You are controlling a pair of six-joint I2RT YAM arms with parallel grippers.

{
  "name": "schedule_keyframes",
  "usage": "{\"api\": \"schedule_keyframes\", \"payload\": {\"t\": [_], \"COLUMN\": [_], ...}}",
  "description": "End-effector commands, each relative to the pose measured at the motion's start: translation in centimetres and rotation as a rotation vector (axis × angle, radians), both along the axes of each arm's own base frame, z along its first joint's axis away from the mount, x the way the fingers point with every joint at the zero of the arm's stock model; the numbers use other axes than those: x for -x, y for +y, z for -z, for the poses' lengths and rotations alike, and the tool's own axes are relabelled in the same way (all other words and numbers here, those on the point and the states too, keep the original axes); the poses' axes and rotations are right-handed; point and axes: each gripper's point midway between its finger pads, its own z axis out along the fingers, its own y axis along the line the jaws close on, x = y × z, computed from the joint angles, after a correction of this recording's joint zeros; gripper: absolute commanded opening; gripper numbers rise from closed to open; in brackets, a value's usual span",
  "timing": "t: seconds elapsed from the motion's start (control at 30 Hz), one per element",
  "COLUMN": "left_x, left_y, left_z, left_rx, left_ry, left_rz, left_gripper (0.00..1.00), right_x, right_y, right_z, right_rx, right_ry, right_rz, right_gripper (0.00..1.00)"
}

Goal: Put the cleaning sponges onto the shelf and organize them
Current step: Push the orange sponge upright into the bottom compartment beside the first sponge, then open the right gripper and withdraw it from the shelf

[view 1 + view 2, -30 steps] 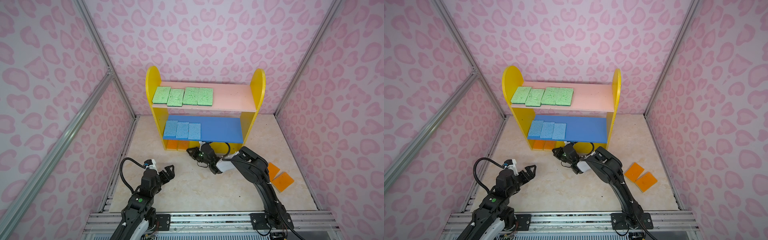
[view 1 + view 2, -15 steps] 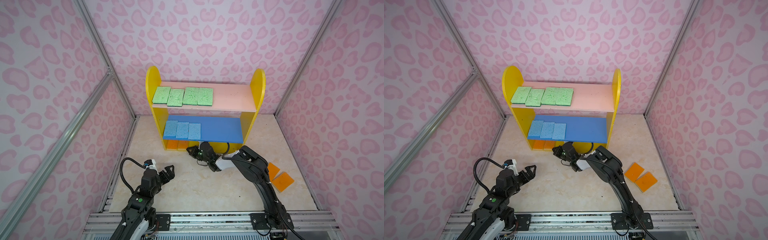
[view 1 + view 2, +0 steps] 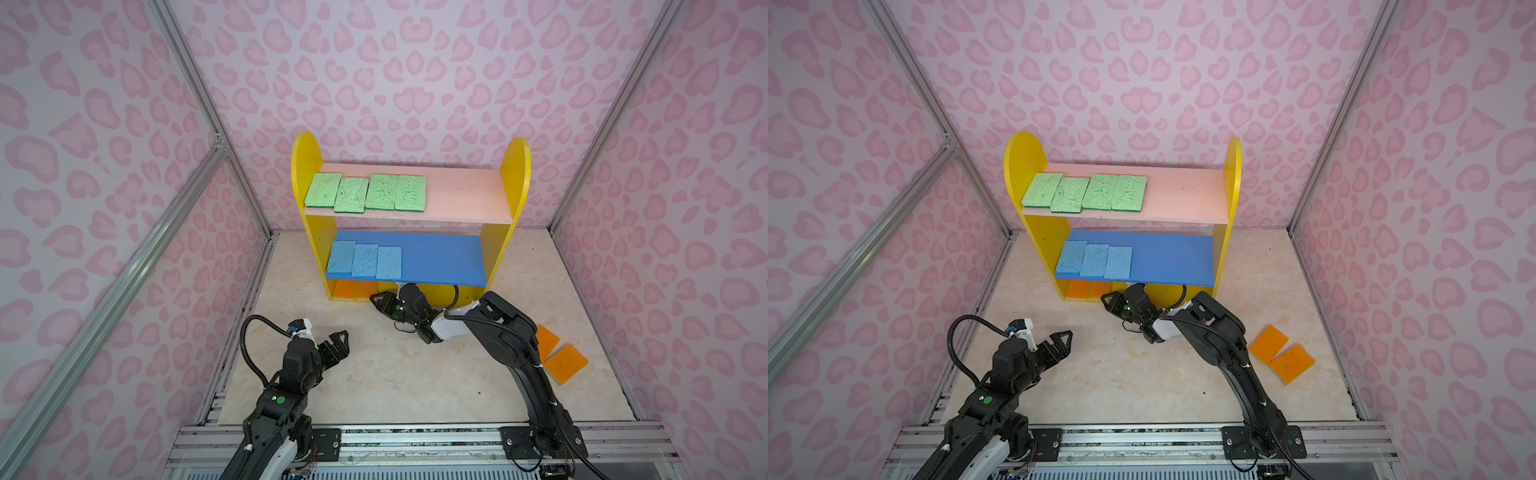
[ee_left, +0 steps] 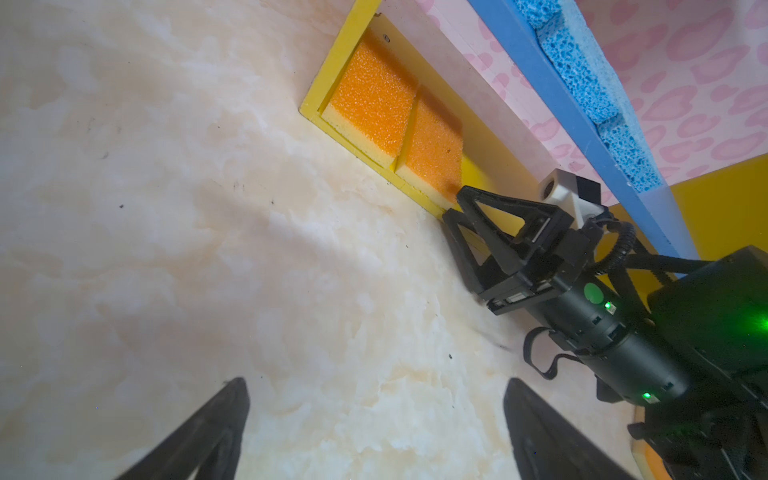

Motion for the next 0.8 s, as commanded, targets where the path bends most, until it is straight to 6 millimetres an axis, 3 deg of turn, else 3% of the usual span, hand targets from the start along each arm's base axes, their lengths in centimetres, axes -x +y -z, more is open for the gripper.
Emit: {"api": "schedule_keyframes", "payload": {"t": [0.0, 0.13, 0.4, 0.6, 0.77], "left_x": [0.0, 0.1, 0.6, 0.7, 0.5], "left_y": [-0.3, -0.3, -0.5, -1.6, -3.5], "left_z": [-0.9, -1.2, -1.7, -0.9, -1.7], "left_rx": [-0.002, -0.001, -0.009, -0.011, -0.044], "left_ry": [-0.021, -0.02, -0.021, 0.037, 0.0], "left_rz": [0.024, 0.026, 0.051, 0.081, 0.114], "left_gripper": [0.97, 0.97, 0.97, 0.98, 0.98], "right_x": [0.7, 1.7, 4.1, 6.4, 8.8], "right_y": [-0.6, -0.9, -3.1, -7.0, -11.1], "right_z": [0.4, 0.0, -0.9, -2.3, -3.2], "right_rx": [0.054, 0.07, 0.093, 0.225, 0.377], "right_ry": [-0.019, -0.031, -0.04, -0.07, -0.087], "right_rz": [0.001, -0.005, -0.015, -0.01, -0.028], "right_gripper": [0.5, 0.55, 0.56, 0.56, 0.56]}}
